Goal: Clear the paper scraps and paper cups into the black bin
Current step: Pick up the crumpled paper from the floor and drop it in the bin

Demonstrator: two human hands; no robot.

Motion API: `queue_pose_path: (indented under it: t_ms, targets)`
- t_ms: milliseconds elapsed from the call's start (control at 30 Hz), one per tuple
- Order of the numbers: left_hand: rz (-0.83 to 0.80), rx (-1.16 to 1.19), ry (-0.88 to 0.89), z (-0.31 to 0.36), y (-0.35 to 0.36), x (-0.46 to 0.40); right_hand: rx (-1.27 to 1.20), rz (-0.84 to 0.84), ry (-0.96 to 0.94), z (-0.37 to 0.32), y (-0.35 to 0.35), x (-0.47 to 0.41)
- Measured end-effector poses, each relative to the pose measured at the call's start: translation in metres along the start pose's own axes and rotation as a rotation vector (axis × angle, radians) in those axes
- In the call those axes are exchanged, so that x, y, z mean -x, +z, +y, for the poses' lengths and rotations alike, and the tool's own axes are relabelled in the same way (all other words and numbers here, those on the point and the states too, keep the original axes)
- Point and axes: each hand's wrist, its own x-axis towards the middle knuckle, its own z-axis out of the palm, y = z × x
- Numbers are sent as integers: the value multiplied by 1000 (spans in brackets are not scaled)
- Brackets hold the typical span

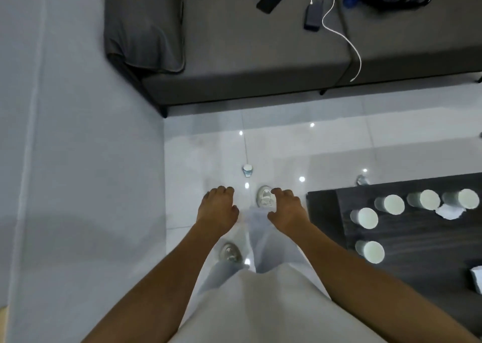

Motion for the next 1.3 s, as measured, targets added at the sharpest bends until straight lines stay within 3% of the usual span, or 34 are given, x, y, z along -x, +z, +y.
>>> queue_pose_path:
  t_ms: [200, 367, 600, 967, 1200, 1300]
  targets:
    - [-41, 87, -149, -13, -8, -66, 84, -54, -96, -19, -39, -91]
    - [-53, 158, -231, -42, 23, -124, 110, -70, -103, -31, -25, -185]
    - [-41, 184, -230, -109, 124, -242, 83, -60, -38, -11, 69, -353]
    - [1, 233, -157, -217, 326, -428, 9, 69, 57, 60, 277, -606]
    - [-72, 232, -140, -235, 393, -459, -9, 221, 42, 77, 344, -648]
    - [-113, 259, -118, -230, 396, -457, -42, 175, 8, 79, 339, -642]
